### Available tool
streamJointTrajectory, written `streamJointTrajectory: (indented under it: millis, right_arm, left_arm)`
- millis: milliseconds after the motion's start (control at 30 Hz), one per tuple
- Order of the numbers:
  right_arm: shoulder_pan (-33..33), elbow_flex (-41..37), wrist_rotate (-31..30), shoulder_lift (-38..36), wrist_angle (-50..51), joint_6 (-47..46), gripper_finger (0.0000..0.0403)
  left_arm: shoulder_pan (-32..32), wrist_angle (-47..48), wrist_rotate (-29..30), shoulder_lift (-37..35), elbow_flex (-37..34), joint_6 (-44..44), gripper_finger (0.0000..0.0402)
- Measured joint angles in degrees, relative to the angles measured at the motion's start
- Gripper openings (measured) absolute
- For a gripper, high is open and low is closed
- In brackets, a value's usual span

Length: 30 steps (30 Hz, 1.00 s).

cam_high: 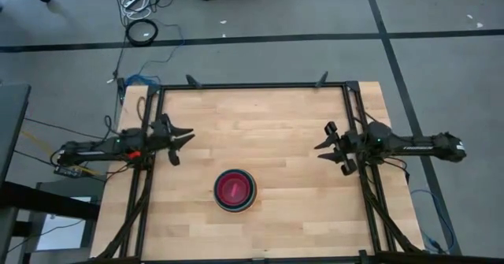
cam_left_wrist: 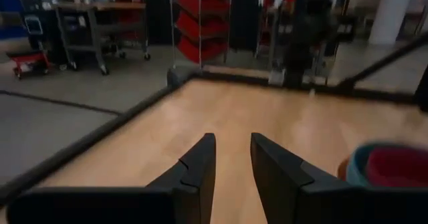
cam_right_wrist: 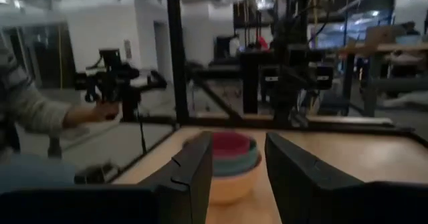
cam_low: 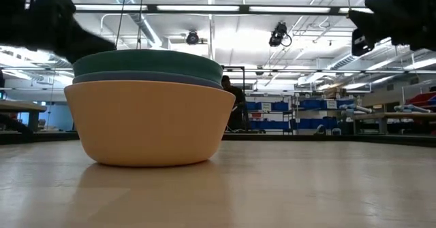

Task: Nest bowls inside each other
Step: Return to Home Position

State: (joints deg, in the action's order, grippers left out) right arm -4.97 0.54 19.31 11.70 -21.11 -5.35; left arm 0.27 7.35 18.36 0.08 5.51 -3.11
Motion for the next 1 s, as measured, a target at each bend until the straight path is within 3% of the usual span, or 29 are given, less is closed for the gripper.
streamJointTrajectory:
  millis: [367, 1000]
  right_arm:
    - [1.55, -0.02, -0.24, 0.52, 8.57, 3.46, 0.0129]
    - [1.55, -0.07, -0.21, 0.68, 7.00, 3.57, 0.0129]
  left_arm:
    - [0.01, -4.63, 2.72, 3.46, -3.02, 2.65, 0.0103]
    - [0.01, -5.33, 2.65, 3.63, -3.12, 2.46, 0.0103]
